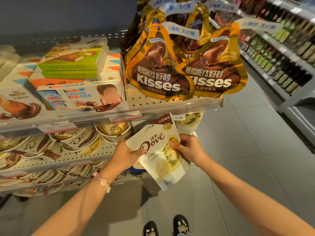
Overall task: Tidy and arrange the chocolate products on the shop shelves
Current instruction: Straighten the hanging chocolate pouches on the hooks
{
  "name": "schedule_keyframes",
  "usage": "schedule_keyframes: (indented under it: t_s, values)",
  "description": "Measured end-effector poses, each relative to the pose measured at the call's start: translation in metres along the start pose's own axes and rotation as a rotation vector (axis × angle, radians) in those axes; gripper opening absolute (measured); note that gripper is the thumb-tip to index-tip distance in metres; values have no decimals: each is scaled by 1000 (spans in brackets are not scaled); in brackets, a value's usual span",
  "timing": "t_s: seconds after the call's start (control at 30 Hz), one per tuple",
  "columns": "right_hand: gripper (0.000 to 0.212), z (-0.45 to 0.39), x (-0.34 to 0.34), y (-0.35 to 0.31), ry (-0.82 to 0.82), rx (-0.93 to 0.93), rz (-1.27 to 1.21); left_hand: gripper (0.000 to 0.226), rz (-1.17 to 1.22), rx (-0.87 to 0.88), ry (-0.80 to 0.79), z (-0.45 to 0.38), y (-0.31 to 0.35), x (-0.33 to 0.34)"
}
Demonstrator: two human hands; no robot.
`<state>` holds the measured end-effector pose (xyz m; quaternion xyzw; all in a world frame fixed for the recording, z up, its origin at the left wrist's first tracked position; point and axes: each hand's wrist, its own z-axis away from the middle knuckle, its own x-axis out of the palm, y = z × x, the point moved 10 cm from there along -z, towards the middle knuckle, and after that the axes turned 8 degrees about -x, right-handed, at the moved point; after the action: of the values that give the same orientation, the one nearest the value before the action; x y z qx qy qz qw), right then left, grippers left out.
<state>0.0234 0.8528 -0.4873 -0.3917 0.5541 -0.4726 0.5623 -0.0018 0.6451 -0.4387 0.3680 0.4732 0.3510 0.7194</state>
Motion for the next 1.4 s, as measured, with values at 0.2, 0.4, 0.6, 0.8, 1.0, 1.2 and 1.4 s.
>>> schedule_keyframes:
  t_s: [0.2, 0.4, 0.6, 0.8, 1.0, 1.2, 1.4]
  values:
    - [21, 3, -14, 3, 24, -28, -68, 29, -70, -21, 140, -13, -10, -8]
    - [15, 7, -65, 26, 240, 9, -89, 50, -45, -39, 112, -17, -15, -10]
    - [14, 3, -106, 52, 445, 94, -121, 45, -52, -67, 152, -17, -24, -21]
    - [17, -18, -95, 49, 478, 113, -232, 43, -30, -36, 171, -10, -19, -22]
    - [19, -35, -79, 52, 451, 131, -328, 42, 0, -65, 188, -2, -25, -24]
    - [17, -31, -75, 61, 445, 144, -311, 30, -6, -71, 205, 5, -26, -29]
    - [21, -24, -82, 63, 402, 164, -199, 26, -39, -80, 173, 10, -25, -28]
